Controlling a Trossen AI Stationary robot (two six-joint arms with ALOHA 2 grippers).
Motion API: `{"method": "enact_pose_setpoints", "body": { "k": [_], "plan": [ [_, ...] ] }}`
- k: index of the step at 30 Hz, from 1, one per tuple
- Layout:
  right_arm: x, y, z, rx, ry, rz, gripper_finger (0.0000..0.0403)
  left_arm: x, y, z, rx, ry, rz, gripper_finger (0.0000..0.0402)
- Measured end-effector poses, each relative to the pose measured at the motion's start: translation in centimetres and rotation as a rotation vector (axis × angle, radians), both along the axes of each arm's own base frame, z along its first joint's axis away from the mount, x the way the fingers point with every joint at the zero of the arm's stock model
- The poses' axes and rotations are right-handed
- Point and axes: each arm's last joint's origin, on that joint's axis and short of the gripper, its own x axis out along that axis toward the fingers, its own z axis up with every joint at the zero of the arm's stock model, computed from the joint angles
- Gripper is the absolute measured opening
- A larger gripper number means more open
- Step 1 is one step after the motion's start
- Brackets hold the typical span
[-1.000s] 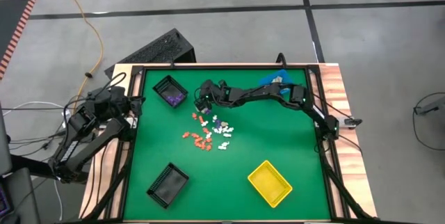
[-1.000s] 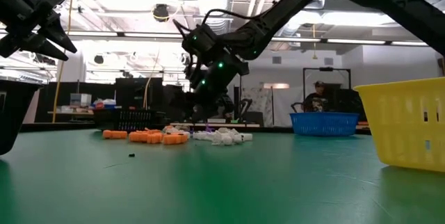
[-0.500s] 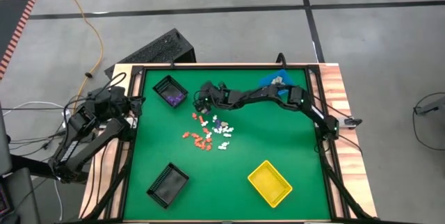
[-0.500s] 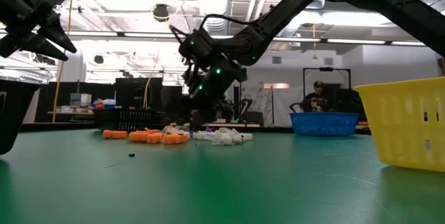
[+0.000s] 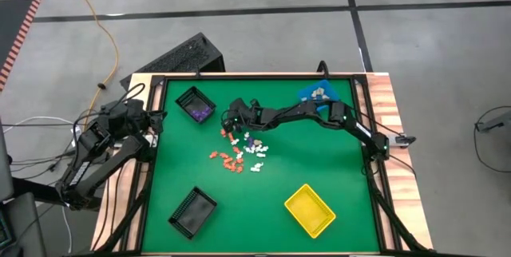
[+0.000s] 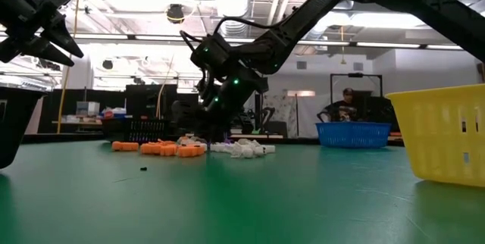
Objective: Sort Halloween decoration
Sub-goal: Put the skull toy into the blue basket
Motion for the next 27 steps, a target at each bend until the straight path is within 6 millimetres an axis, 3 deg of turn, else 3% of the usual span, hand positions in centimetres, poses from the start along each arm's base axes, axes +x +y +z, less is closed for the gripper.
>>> {"method": "enact_pose_setpoints", "body": {
  "k": [2, 15, 20, 27],
  "plan": [
    [0.0, 0.0, 0.0, 0.012, 0.000, 0.002, 0.0075, 0.0, 0.0, 0.0, -0.001, 0.001, 0.000, 0.0143],
    [-0.3, 0.5, 0.4, 0.105, -0.009, 0.013, 0.0075, 0.0, 0.0, -0.1, -0.004, 0.004, 0.000, 0.0143],
    [-0.7, 0.9, 2.4, 0.133, -0.013, 0.061, 0.0075, 0.0, 0.0, -0.1, -0.005, 0.004, 0.000, 0.0143],
    [-3.0, 0.4, 8.0, 0.153, 0.024, 0.096, 0.0075, 0.0, 0.0, -0.1, -0.003, 0.006, 0.006, 0.0143]
  ]
}}
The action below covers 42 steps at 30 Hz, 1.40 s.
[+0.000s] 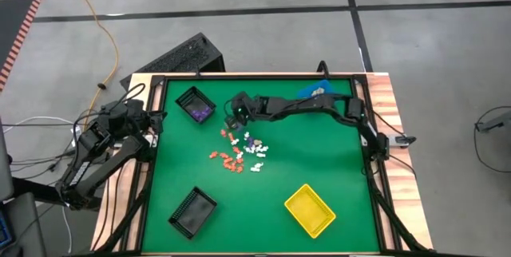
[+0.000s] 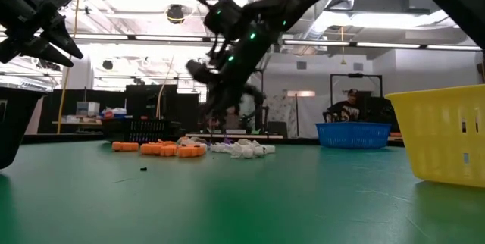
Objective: Sort Halloween decoration
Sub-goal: Put the skull toy into the blue basket
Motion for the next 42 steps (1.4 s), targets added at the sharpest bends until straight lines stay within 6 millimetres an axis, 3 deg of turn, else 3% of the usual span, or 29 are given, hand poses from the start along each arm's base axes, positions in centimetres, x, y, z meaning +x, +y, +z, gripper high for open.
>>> {"method": "enact_pose_setpoints", "body": {
  "k": [3, 9, 17, 22, 27, 31, 34, 42],
  "plan": [
    [-1.6, -0.3, 1.8, -0.016, 0.079, 0.019, 0.0075, 0.0, 0.0, 0.0, -0.002, -0.002, 0.007, 0.0143],
    [-6.6, -1.0, 5.0, -0.021, 0.366, 0.044, 0.0086, 0.0, 0.0, 0.0, -0.001, -0.002, 0.011, 0.0143],
    [-13.8, -4.5, 7.3, 0.060, 0.733, -0.020, 0.0086, 0.0, 0.0, 0.0, -0.001, -0.002, 0.011, 0.0143],
    [-18.5, -6.6, 6.7, 0.125, 0.793, -0.132, 0.0086, 0.0, 0.0, 0.0, -0.001, -0.002, 0.011, 0.0143],
    [-21.9, -7.2, 3.7, 0.193, 0.731, -0.193, 0.0086, 0.0, 0.0, 0.0, -0.001, -0.002, 0.011, 0.0143],
    [-23.0, -7.7, 2.0, 0.254, 0.597, -0.174, 0.0093, 0.0, 0.0, 0.0, -0.001, -0.002, 0.011, 0.0143],
    [-23.6, -8.4, 1.3, 0.279, 0.564, -0.194, 0.0121, 0.0, 0.0, 0.1, 0.003, -0.008, 0.006, 0.0143],
    [-24.4, -9.5, 2.2, 0.258, 0.527, -0.225, 0.0218, 0.0, 0.0, 0.1, 0.008, -0.011, 0.005, 0.0143]
  ]
}}
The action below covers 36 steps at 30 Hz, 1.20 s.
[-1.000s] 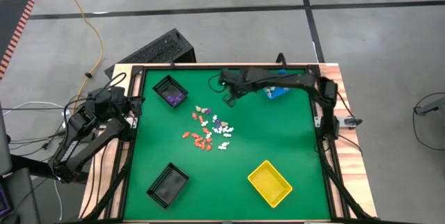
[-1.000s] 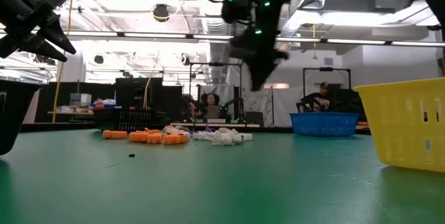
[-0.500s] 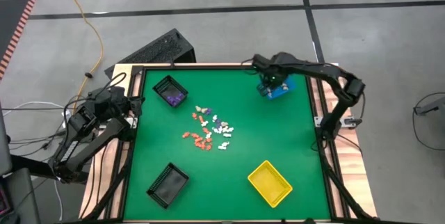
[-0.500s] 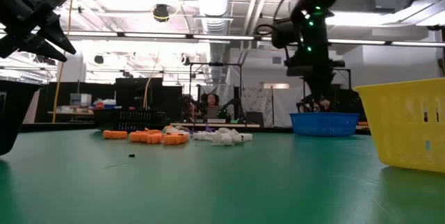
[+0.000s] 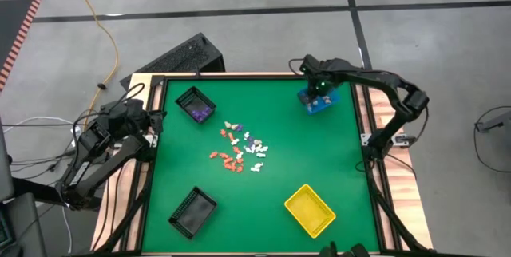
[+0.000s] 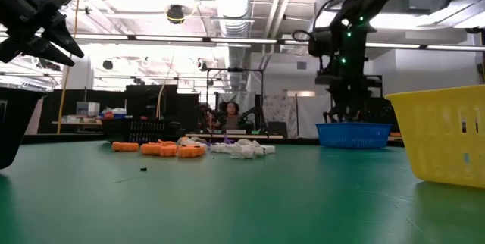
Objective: Sort Halloween decoration
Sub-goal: Put the skull toy into the blue basket
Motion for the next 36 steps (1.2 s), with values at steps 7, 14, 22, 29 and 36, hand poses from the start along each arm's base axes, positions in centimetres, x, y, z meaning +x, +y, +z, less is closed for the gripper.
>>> {"method": "enact_pose_setpoints", "body": {
  "k": [7, 14, 22, 29, 36],
  "plan": [
    [3.6, 2.8, 3.1, -0.104, -0.291, 0.170, 0.0214, 0.0, 0.0, 0.0, 0.001, 0.001, 0.001, 0.0143],
    [12.0, 8.0, 4.0, -0.400, -0.635, 0.541, 0.0200, 0.0, 0.0, 0.0, 0.001, 0.001, 0.001, 0.0143],
    [17.4, 9.3, -0.4, -0.486, -0.747, 0.645, 0.0186, 0.0, 0.0, 0.0, 0.000, 0.002, 0.001, 0.0143],
    [21.7, 9.2, -3.2, -0.374, -0.751, 0.766, 0.0185, 0.0, 0.0, 0.0, -0.004, 0.004, -0.002, 0.0143],
    [23.6, 8.9, -4.2, -0.339, -0.637, 0.870, 0.0182, 0.0, 0.0, -0.1, -0.005, 0.005, -0.002, 0.0143]
  ]
}}
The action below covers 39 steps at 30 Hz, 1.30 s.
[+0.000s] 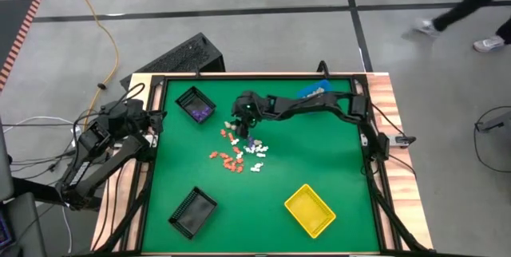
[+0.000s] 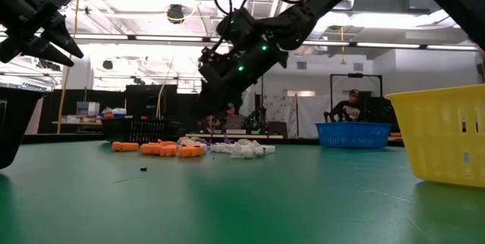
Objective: Sort Halloween decoration
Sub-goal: Put the skull toy into the blue basket
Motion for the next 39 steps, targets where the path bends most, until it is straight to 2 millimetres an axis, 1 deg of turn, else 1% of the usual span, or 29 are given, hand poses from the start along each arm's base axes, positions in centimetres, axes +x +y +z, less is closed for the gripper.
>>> {"method": "enact_pose_setpoints", "body": {
  "k": [3, 7, 9, 14, 19, 21, 25, 27, 34, 39],
  "plan": [
    [0.5, 0.2, -0.8, 0.009, 0.008, 0.025, 0.0182, 0.0, 0.0, 0.0, 0.000, 0.000, 0.000, 0.0143],
    [0.4, 0.3, -2.2, 0.027, 0.077, 0.030, 0.0181, 0.0, 0.0, 0.0, 0.000, 0.000, 0.000, 0.0143],
    [0.3, 0.3, -2.3, 0.020, 0.091, 0.038, 0.0180, 0.0, 0.0, 0.0, 0.000, 0.000, -0.001, 0.0143],
    [0.6, 0.1, -2.6, -0.001, 0.061, 0.045, 0.0179, 0.0, 0.0, 0.0, 0.000, 0.000, -0.001, 0.0143],
    [0.8, 0.3, -4.7, 0.027, 0.110, 0.039, 0.0179, 0.0, 0.0, 0.0, 0.000, 0.000, 0.000, 0.0143],
    [1.0, 0.4, -5.2, 0.034, 0.113, 0.035, 0.0179, 0.0, 0.0, 0.0, 0.000, 0.000, -0.001, 0.0143],
    [1.0, 0.4, -5.4, 0.055, 0.120, 0.015, 0.0177, 0.0, 0.0, 0.0, -0.002, 0.002, 0.001, 0.0143],
    [0.9, 0.3, -5.4, 0.057, 0.123, 0.012, 0.0170, 0.0, 0.0, 0.0, -0.003, 0.004, 0.004, 0.0143],
    [0.7, 0.0, -5.7, 0.120, 0.147, -0.040, 0.0116, 0.0, 0.0, -0.1, -0.004, 0.005, 0.005, 0.0143],
    [0.6, 0.1, -5.4, 0.121, 0.143, -0.040, 0.0116, 0.0, 0.0, -0.1, -0.004, 0.005, 0.009, 0.0143]
  ]
}}
